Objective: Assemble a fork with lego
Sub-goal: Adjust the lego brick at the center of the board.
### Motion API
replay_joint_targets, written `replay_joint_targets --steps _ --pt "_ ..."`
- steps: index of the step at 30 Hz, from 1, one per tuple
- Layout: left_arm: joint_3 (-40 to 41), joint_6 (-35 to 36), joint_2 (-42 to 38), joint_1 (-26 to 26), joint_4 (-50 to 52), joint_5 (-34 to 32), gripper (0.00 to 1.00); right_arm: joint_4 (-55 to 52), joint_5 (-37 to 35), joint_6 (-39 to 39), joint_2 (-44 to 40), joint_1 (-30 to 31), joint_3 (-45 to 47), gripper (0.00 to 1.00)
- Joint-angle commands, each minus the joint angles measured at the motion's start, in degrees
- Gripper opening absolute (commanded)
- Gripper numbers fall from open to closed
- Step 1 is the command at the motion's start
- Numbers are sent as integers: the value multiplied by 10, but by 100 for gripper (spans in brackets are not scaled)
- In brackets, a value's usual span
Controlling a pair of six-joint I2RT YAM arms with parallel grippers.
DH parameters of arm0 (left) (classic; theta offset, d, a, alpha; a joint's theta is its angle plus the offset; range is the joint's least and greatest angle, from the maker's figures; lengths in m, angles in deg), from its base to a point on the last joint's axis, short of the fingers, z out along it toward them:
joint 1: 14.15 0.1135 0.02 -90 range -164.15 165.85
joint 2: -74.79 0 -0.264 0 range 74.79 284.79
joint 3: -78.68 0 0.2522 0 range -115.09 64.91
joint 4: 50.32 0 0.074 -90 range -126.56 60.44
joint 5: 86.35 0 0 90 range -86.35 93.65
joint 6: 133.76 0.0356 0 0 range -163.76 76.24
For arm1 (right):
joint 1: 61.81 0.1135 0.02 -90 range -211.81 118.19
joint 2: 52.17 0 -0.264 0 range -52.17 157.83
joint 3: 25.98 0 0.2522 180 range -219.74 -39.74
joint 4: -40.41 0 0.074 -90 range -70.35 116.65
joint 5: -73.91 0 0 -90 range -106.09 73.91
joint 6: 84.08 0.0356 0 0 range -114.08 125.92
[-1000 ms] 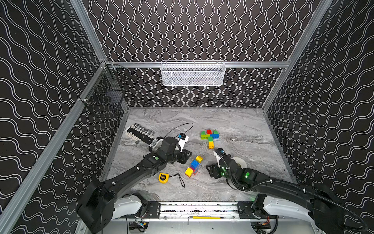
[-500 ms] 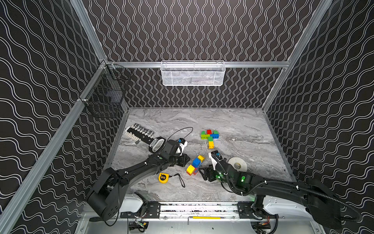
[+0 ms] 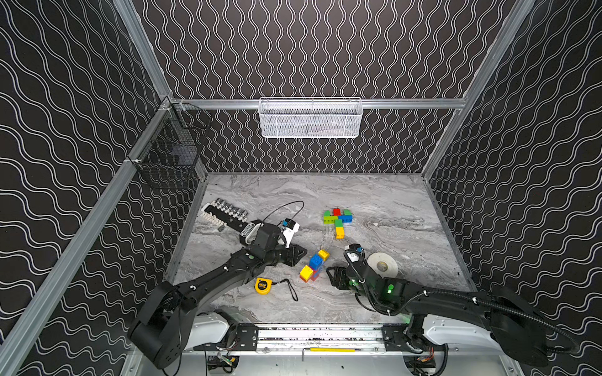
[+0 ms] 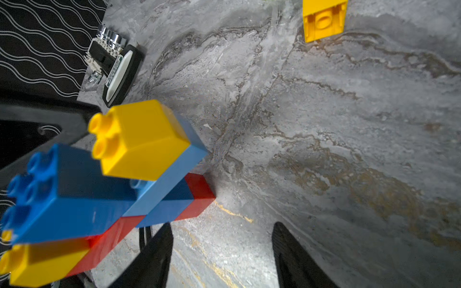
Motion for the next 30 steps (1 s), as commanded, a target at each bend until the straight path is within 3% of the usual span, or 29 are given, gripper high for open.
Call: replay_joint_targets --steps 1,6,11,14,23,30 --pt "3 -2 -11 -10 -2 7 25 10 -10 43 -5 0 -12 66" --pt "8 -5 -30 -31 18 -12 25 13 -39 86 -72 0 1 76" --pt "25 -11 -44 -44 21 -21 25 97 -5 120 -129 0 41 88" --pt "33 -16 -49 -52 16 -20 25 69 0 156 -124 0 24 94" --pt "45 -25 -69 -80 10 -15 25 37 47 193 -59 0 -31 92" --pt "44 -30 -57 -102 -6 -16 25 90 55 186 -42 0 -10 86"
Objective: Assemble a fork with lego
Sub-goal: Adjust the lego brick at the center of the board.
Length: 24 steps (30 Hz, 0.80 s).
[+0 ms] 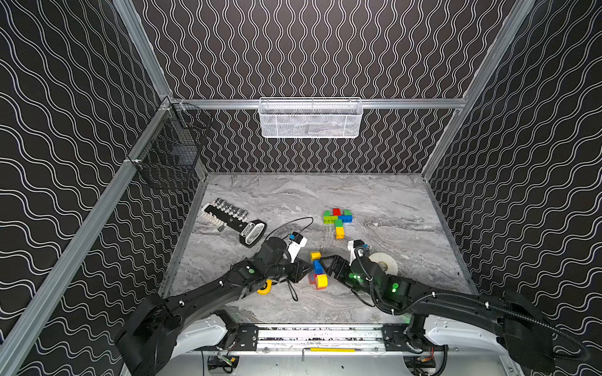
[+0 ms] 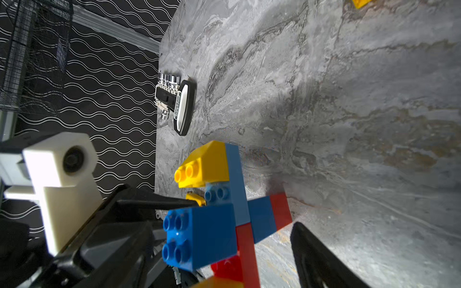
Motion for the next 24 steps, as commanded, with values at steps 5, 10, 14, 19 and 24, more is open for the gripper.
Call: replay_joint_targets --steps 5,10,14,19,24 --pt "1 -4 21 -16 -35 2 25 114 8 -53 4 -5 27 86" --pt "7 -4 28 -17 -41 -5 24 191 50 -122 24 -36 47 86" --pt "11 -3 37 -17 -45 -9 24 275 132 -160 46 -91 78 86" --pt "22 -2 49 -18 -53 -10 24 334 205 -181 69 -140 95 86" --pt "24 3 37 -17 -38 -18 24 334 208 -181 75 -165 109 87"
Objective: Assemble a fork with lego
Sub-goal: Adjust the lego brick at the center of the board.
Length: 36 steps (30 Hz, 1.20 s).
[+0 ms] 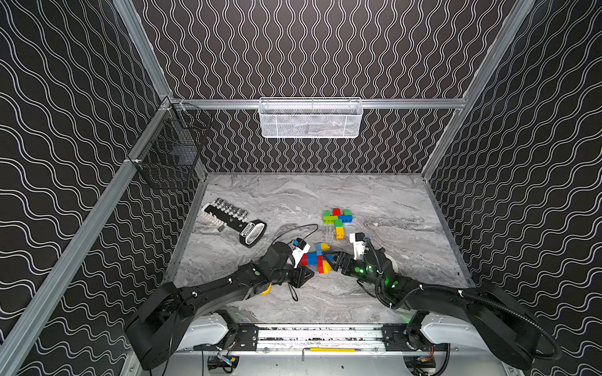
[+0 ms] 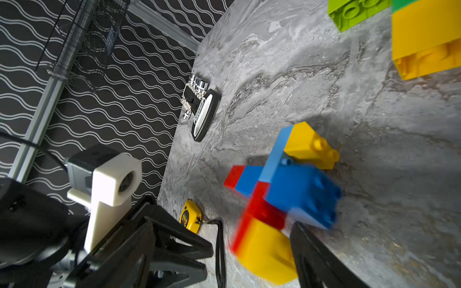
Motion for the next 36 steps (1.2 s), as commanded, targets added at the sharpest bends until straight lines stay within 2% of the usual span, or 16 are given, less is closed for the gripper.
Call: replay_joint_targets --steps 1,6,9,12,14,15,18,22,26,31,36 --pt "-2 7 -13 0 4 -7 24 28 10 -9 -9 -7 9 86" --pt "-9 21 -45 0 44 -29 24 -122 -45 -40 -50 -9 -16 87" --pt "-26 35 -51 12 85 -90 27 -244 -87 -104 -66 9 -53 89" --pt "-45 34 -27 60 80 -112 40 -342 -168 -139 -53 64 -87 92" --pt "-71 34 15 97 69 -122 50 -365 -191 -134 -34 96 -96 96" --pt "-87 36 36 110 68 -125 51 -363 -195 -130 -25 107 -97 98" --pt "-142 35 122 139 65 -124 48 -352 -211 -111 20 140 -109 100" --pt "-208 47 222 142 75 -111 41 -352 -235 -97 96 163 -149 99" --pt "-235 47 280 142 85 -109 38 -343 -244 -86 152 167 -176 100" --pt "-241 50 305 140 93 -85 36 -416 -275 -52 193 167 -209 100" --pt "-201 43 277 132 90 -74 34 -429 -297 -24 163 161 -161 99"
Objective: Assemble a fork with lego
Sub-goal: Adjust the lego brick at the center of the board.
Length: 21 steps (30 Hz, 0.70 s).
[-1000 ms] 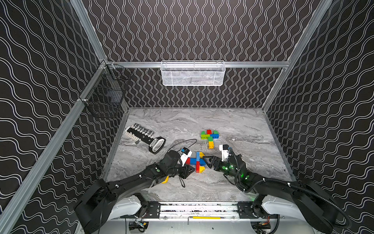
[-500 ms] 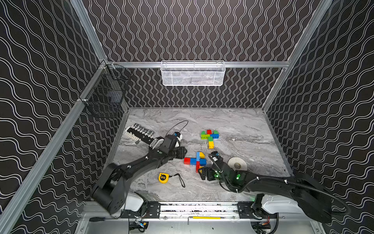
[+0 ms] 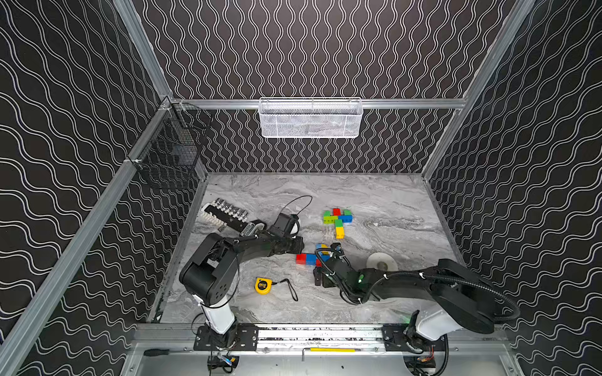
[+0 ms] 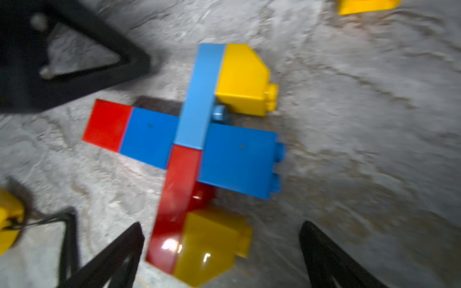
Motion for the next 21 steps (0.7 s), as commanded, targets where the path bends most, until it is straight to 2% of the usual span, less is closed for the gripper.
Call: replay_joint_targets --steps 1,5,11,15,17,19,21 --pt "25 4 -19 -6 1 18 34 -59 -8 32 -17 -11 31 99" --pt "64 -11 -66 -20 4 11 36 -41 17 10 -41 -50 60 99" --pt "102 -29 -129 -26 14 -7 40 18 87 -46 -53 -147 94 99" --pt "123 -35 -172 -26 6 -18 46 35 123 -82 -16 -176 59 99" --pt "130 -37 -203 -25 9 -32 49 21 118 -87 -12 -177 41 99" --pt "137 -38 -247 -25 18 -66 58 10 95 -76 -30 -177 42 98" --pt "140 -38 -293 -23 31 -119 74 -4 59 -65 -72 -178 55 98"
